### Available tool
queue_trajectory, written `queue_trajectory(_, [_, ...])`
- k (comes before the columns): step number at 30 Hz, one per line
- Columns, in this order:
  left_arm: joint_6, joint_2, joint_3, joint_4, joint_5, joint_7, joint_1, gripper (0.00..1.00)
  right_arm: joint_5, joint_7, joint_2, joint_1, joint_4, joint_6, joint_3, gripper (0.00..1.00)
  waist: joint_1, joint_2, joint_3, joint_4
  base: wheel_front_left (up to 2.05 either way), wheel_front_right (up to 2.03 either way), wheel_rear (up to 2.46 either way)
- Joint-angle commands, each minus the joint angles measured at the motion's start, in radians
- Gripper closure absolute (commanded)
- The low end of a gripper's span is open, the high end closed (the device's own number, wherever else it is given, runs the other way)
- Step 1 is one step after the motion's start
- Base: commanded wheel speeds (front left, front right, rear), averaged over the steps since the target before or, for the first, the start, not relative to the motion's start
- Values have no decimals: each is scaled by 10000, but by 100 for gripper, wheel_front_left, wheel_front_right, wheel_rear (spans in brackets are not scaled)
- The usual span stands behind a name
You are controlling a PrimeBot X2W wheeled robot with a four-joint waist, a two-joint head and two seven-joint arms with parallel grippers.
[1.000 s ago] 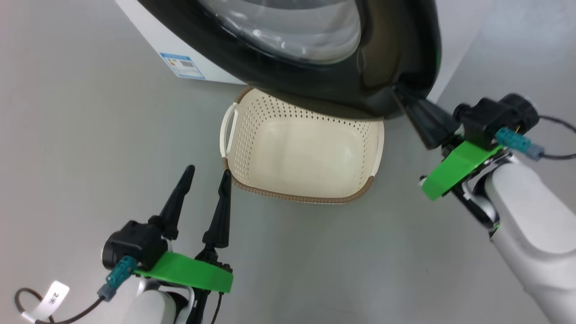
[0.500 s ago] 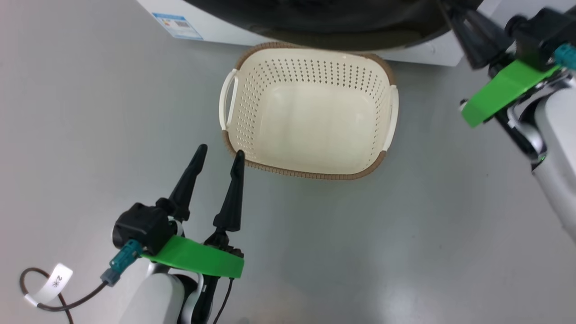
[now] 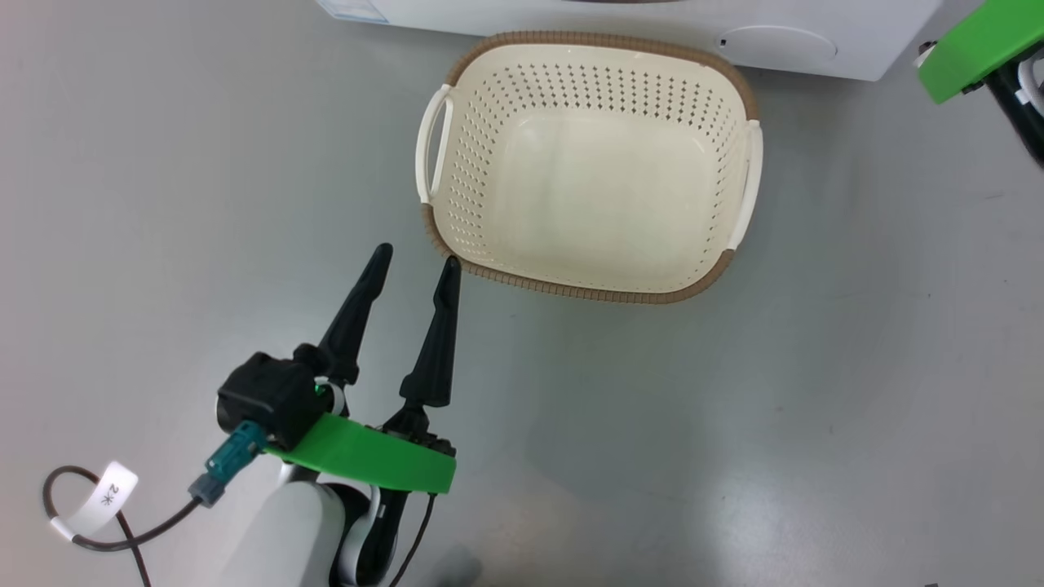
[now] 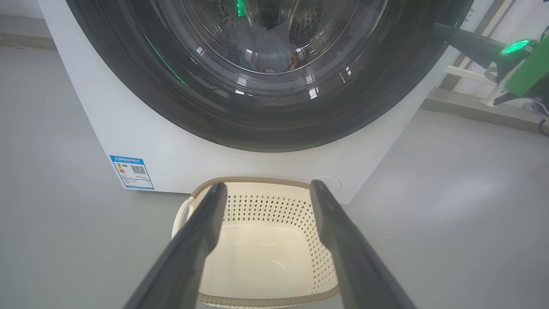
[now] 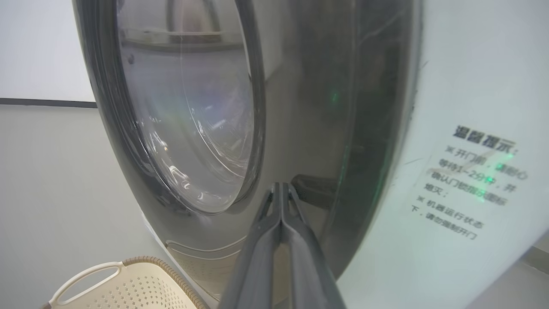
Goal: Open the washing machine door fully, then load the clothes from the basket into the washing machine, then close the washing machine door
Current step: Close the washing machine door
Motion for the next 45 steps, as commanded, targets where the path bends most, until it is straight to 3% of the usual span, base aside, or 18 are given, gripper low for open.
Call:
queue_trajectory(1, [83,189,260,-266,-112,-63,-116,0,-201,65,-63,-213,-29,-9,-267,100,0,-1,92,82,0,0,0])
queue_trajectory(15, [158,189,324,-206,-138,-63,-221,0,-504,-129,281,-367,473,-9,-495,100,0,-1,-41,-65,0,0,0])
queue_trajectory(26, [12,189,675,28,158,-63,16,0,-261,-592,801,1053,228,-9,-479,100,0,-1,-1174,-811,0,0,0])
queue_trajectory(36, [-280,189,1463,310,736,-63,537,0,-253,-748,1667,4580,-1370,-9,-1365,100,0,-1,-2867,-2433,0,0,0])
queue_trajectory(45, [-417,189,1933,411,1051,-63,1096,0,-613,-528,2580,7231,-3227,-9,-2727,100,0,-1,-3773,-3279,0,0,0])
